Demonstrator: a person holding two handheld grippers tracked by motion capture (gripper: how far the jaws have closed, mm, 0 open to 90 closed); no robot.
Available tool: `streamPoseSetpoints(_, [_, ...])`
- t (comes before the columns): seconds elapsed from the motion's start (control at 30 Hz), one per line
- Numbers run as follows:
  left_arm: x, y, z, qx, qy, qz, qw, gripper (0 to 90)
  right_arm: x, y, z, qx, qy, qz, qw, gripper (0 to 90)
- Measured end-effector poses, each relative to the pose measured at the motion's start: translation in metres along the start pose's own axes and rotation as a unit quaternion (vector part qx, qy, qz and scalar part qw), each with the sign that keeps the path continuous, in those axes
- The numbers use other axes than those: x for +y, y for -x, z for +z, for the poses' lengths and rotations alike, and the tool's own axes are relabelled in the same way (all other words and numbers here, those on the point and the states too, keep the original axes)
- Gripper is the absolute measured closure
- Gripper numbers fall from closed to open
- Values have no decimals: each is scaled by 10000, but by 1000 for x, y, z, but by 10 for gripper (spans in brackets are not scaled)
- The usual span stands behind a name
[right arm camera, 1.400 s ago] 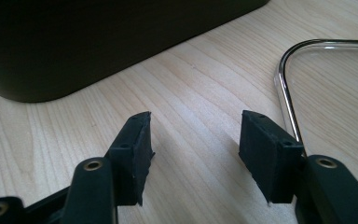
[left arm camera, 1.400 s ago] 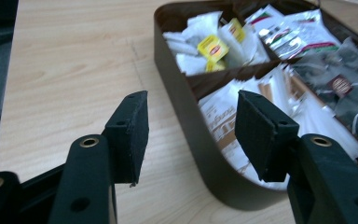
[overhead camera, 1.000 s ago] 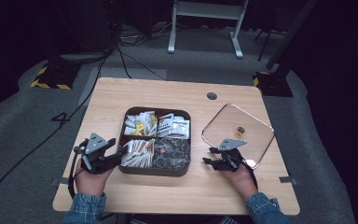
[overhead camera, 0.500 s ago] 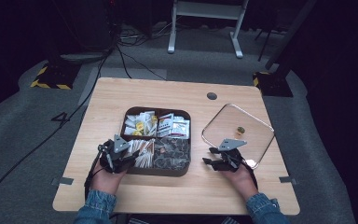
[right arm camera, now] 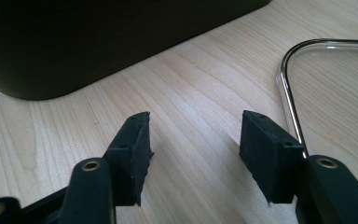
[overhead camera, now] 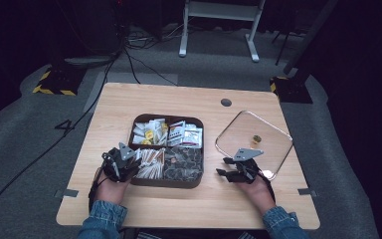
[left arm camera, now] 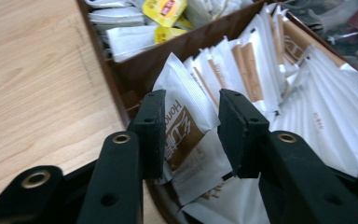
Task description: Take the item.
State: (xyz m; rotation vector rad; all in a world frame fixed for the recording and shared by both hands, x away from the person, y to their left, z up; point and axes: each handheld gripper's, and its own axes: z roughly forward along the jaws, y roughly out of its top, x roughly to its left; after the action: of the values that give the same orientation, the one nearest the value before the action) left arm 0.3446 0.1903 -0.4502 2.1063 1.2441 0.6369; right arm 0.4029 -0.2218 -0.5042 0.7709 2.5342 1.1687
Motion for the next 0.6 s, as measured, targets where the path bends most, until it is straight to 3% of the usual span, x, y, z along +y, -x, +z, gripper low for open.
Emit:
streamPoseSetpoints(0.17, [-1, -2, -1, 84, 55, -6, 9999, 663, 0, 0, 0, 1, 1, 1, 10000, 435])
streamPoseSetpoints(0.4, [-1, 2, 6, 69, -112, 149, 9998, 729, 0, 0, 0, 9, 1, -6, 10000, 432])
streamPoseSetpoints(0.6, [-3, -3, 9, 63, -191, 18, 9998, 764, 0, 0, 0, 12, 1, -12, 10000, 429])
